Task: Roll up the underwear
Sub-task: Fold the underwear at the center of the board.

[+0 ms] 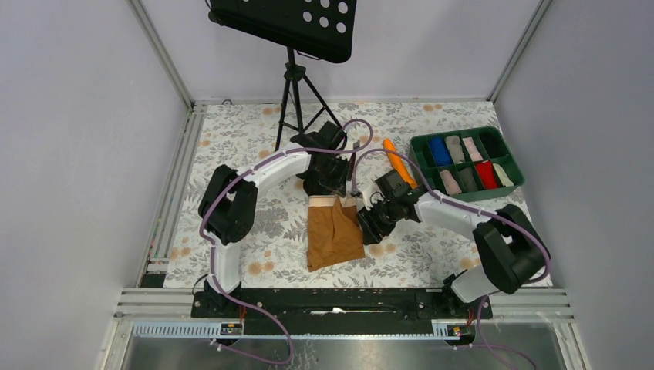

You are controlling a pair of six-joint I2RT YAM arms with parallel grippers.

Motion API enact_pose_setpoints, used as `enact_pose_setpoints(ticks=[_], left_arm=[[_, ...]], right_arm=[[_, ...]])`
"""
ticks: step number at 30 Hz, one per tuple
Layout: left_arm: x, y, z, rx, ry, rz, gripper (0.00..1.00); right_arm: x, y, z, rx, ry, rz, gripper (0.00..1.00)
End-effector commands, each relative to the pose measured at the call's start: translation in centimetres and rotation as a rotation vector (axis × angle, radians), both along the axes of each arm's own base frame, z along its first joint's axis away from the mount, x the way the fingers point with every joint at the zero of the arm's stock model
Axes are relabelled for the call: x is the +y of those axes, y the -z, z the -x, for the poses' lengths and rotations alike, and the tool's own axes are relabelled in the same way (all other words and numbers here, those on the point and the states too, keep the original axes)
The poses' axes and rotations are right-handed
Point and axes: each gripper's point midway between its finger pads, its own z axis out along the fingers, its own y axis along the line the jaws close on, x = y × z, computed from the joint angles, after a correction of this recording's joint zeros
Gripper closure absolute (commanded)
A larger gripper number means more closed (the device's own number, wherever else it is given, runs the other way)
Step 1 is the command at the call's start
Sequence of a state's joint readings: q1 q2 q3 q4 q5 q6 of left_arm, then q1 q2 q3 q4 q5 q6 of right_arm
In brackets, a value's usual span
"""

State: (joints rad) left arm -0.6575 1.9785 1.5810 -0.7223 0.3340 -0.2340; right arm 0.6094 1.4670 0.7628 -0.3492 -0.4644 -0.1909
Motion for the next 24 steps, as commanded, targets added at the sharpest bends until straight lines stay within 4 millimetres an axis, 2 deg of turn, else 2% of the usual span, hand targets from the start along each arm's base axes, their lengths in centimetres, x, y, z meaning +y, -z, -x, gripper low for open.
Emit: enact_pose_setpoints(ticks=[1, 5, 9, 17, 21, 24], left_arm=[[-0.9, -0.7, -0.4, -0.013, 0.012, 0.047, 1.00], [-0.7, -0.7, -0.6, -0.016, 0.008, 0.046, 1.00], [-0.5, -0.7, -0.8, -0.016, 0.001, 0.045, 1.00], [-0.6, -0.5, -0.9, -0.012, 0.004, 0.050, 1.00], [-0.4, -0.5, -0.9, -0.016, 0.004, 0.045, 1.00], [-0.4, -0.4, -1.0, -0.017, 0.003, 0.042, 1.00]], right_arm=[[2.2, -0.8, -1.4, -0.008, -0.033, -0.036, 0.48], [2.5, -0.4, -0.9, 0.026, -0.037, -0.030, 0.56], [2.1, -0.1, -0.2, 0.056, -0.034, -0.008, 0.57], [1.7, 0.9, -0.6, 0.053, -0.019, 0.033, 0.58], [1.9, 1.3, -0.5, 0.086, -0.027, 0.045, 0.70], [2.1, 1.2, -0.5, 0.095, -0.027, 0.045, 0.87]])
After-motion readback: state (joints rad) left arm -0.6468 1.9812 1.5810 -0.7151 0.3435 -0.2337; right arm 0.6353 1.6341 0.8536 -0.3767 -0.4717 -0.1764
